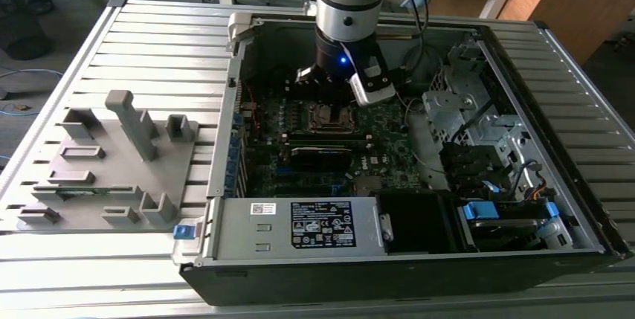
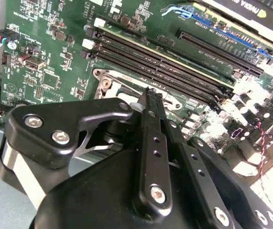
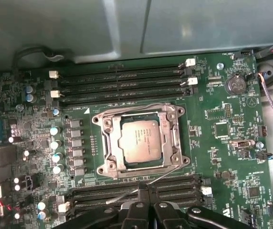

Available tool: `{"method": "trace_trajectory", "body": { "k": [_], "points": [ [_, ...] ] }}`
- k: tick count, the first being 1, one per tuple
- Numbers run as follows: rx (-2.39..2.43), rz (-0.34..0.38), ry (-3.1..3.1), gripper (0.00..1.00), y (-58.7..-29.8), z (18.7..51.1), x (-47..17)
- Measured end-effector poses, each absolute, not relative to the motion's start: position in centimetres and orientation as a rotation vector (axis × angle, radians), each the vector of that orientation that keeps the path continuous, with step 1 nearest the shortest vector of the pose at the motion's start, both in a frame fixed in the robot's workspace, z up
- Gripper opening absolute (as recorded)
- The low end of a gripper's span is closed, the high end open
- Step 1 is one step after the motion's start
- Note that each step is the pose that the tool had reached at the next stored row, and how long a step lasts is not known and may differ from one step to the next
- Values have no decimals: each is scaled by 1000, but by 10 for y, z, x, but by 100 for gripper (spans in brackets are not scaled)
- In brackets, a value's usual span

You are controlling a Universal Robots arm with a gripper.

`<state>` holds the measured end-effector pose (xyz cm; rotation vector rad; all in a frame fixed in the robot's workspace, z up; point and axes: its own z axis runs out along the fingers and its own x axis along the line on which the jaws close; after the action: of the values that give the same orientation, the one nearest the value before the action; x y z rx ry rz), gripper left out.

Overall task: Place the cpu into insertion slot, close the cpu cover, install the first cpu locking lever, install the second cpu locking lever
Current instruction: 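Install the second cpu locking lever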

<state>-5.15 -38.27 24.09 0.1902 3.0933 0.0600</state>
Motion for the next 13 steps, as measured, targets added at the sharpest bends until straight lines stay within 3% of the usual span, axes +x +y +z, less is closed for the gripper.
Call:
{"method": "trace_trajectory", "body": {
  "k": [13],
  "points": [
    [190,60,3093,11,-383,234,-65]
  ]
}}
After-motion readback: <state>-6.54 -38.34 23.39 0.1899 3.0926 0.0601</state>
